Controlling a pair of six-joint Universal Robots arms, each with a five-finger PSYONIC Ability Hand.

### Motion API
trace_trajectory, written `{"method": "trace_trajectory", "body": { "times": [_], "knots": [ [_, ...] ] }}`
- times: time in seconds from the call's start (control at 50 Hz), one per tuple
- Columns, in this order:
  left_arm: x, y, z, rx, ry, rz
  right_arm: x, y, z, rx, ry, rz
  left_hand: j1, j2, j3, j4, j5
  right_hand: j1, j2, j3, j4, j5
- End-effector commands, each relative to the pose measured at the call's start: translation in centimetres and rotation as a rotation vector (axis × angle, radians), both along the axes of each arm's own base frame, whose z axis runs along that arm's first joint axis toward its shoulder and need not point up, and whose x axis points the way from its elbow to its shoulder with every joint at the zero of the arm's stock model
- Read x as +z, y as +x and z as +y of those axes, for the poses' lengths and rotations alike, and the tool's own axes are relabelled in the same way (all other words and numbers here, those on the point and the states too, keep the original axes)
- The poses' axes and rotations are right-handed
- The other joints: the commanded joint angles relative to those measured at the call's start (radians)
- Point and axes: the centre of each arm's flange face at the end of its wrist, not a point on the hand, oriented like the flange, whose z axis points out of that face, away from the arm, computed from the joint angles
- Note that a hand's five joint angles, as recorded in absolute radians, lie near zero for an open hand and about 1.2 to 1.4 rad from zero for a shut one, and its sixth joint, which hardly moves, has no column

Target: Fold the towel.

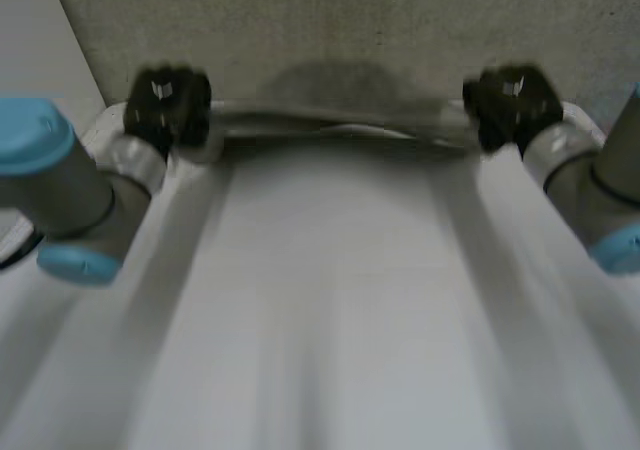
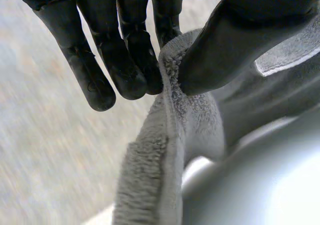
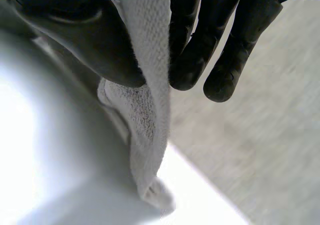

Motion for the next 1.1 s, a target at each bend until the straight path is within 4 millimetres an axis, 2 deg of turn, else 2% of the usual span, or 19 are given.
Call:
{"method": "trace_trajectory", "body": {
  "times": [0.02, 0.04, 0.08, 0.2, 0.24, 0.26, 0.3, 0.32, 0.36, 0.6, 0.76, 0.96, 1.1],
  "knots": [
    [-6.1, 1.5, 3.4, -0.022, 0.108, -0.114, -6.7, -2.3, 2.8, -0.033, 0.227, 0.059, 0.084, 0.057, 0.051, 0.038, 0.07, 0.059, 0.089, 0.073, 0.059, 0.057],
    [-6.1, 1.5, 3.4, -0.022, 0.109, -0.114, -7.6, -2.9, 3.2, -0.046, 0.258, 0.063, 0.084, 0.057, 0.051, 0.038, 0.07, 0.059, 0.089, 0.073, 0.059, 0.057],
    [-7.4, 1.9, 4.8, -0.023, 0.128, -0.186, -8.2, -3.6, 3.4, -0.063, 0.282, 0.07, 0.084, 0.057, 0.051, 0.038, 0.07, 0.059, 0.089, 0.073, 0.059, 0.057],
    [-8.4, 2.1, 5.7, -0.027, 0.139, -0.24, -8.9, -4.8, 3.4, -0.099, 0.307, 0.082, 0.084, 0.057, 0.051, 0.038, 0.07, 0.059, 0.089, 0.073, 0.059, 0.057],
    [-8.3, 2.2, 5.8, -0.022, 0.139, -0.241, -8.9, -5.0, 3.3, -0.121, 0.307, 0.082, 0.084, 0.057, 0.051, 0.038, 0.07, -0.153, -0.124, -0.139, -0.153, -0.155],
    [-8.3, 2.2, 5.8, -0.022, 0.139, -0.241, -8.9, -5.0, 3.3, -0.121, 0.307, 0.082, 0.084, 0.057, 0.051, 0.038, 0.07, -0.154, -0.124, -0.14, -0.154, -0.156],
    [-8.2, 2.2, 5.8, -0.022, 0.137, -0.238, -9.0, -5.1, 3.4, -0.149, 0.311, 0.086, 0.084, 0.057, 0.051, 0.038, 0.07, -0.443, -0.414, -0.429, -0.443, -0.445],
    [-7.9, 2.2, 5.7, -0.018, 0.13, -0.233, -9.0, -5.1, 3.4, -0.149, 0.311, 0.086, 0.084, 0.057, 0.051, 0.038, 0.07, -0.445, -0.415, -0.43, -0.445, -0.446],
    [-7.7, 2.2, 5.8, -0.019, 0.126, -0.23, -9.2, -5.3, 3.4, -0.183, 0.315, 0.09, 0.084, 0.057, 0.051, 0.038, 0.07, -0.652, -0.623, -0.638, -0.653, -0.654],
    [-7.9, 2.3, 6.2, -0.02, 0.136, -0.234, -9.3, -5.3, 3.7, -0.202, 0.272, 0.084, 0.084, 0.057, 0.051, 0.038, 0.07, -0.768, -0.738, -0.753, -0.768, -0.769],
    [-8.0, 2.2, 6.2, -0.025, 0.138, -0.234, -8.2, -3.9, 5.4, -0.157, 0.244, 0.081, 0.084, 0.057, 0.051, 0.038, 0.07, -0.806, -0.776, -0.791, -0.806, -0.808],
    [-7.9, 2.3, 6.1, -0.019, 0.137, -0.233, -8.3, -2.4, 7.3, -0.099, 0.251, 0.089, 0.084, 0.057, 0.051, 0.038, 0.07, -0.865, -0.835, -0.85, -0.865, -0.866],
    [-7.9, 2.3, 6.1, -0.02, 0.135, -0.233, -8.4, -2.1, 7.4, -0.089, 0.225, 0.082, 0.084, 0.057, 0.051, 0.038, 0.07, -0.835, -0.806, -0.821, -0.836, -0.837]
  ]
}}
